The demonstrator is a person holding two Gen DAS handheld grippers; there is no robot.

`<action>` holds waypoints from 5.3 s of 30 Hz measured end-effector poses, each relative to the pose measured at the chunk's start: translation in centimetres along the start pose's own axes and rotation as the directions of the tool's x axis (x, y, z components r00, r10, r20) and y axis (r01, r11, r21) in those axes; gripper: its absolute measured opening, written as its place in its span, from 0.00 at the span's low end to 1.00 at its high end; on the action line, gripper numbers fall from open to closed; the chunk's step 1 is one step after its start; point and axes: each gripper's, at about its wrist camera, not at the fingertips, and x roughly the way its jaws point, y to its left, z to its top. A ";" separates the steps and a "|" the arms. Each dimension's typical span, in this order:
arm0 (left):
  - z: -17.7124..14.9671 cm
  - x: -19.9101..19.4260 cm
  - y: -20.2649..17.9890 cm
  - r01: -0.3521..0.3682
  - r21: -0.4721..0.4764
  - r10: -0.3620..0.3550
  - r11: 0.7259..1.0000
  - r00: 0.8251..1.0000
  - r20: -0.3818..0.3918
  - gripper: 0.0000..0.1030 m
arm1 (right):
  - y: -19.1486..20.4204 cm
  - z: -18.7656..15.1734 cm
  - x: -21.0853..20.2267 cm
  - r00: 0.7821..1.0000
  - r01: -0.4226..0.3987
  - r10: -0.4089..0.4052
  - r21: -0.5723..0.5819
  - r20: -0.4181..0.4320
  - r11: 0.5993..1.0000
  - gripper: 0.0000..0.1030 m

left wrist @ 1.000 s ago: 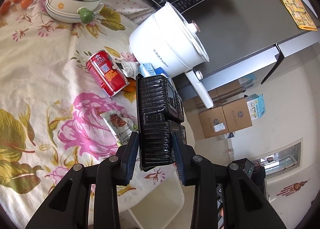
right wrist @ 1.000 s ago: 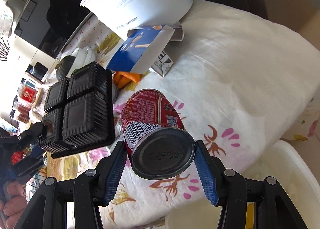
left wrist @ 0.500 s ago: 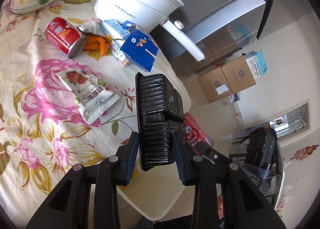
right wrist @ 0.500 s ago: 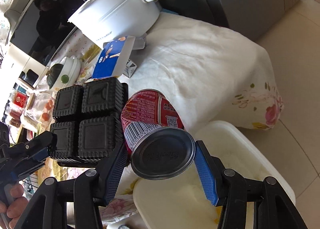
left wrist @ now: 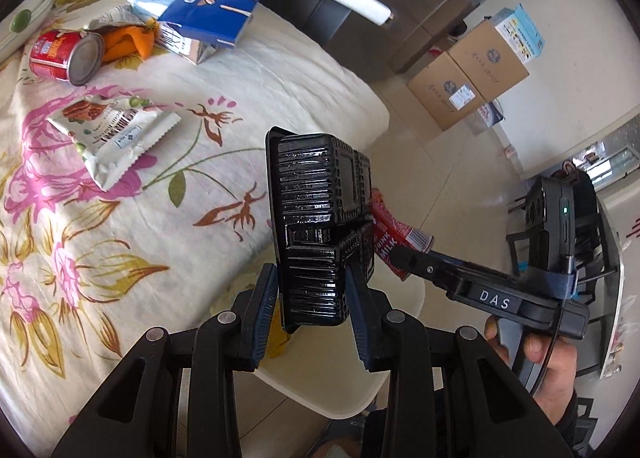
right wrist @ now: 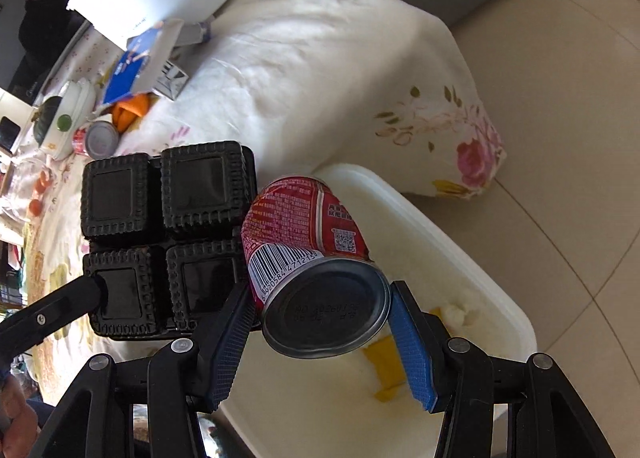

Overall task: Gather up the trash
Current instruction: 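Carry the red can and black tray over the bin and release both, then grasp the blue box with the right gripper while the left grasps the white snack bag, then carry the blue box and white snack bag over the bin and release both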

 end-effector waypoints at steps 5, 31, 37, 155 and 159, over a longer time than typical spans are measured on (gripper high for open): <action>-2.1 3.8 -1.9 -0.068 0.078 0.074 0.995 0.994 -0.083 0.35 | -0.9 -0.7 2.3 0.993 0.098 -0.099 -0.032 -0.057 0.995 0.58; -2.3 6.3 -0.8 -0.024 0.000 0.024 1.000 0.986 -0.167 0.20 | -1.6 -2.2 6.5 0.966 0.155 -0.165 -0.064 -0.202 0.986 0.57; -1.6 3.7 1.4 -0.013 -0.055 0.006 0.998 0.993 -0.118 0.23 | 0.4 -0.7 5.6 0.978 0.124 -0.131 -0.051 -0.162 0.991 0.57; 1.9 0.6 0.6 0.056 -0.013 -0.056 0.998 0.998 -0.019 0.05 | 1.9 0.3 -3.7 0.983 -0.180 0.181 -0.026 0.024 0.983 0.15; 1.9 1.7 0.6 0.057 -0.011 -0.057 0.998 0.997 -0.048 0.05 | 2.2 -0.2 -2.2 0.990 -0.139 0.138 -0.061 -0.026 0.988 0.15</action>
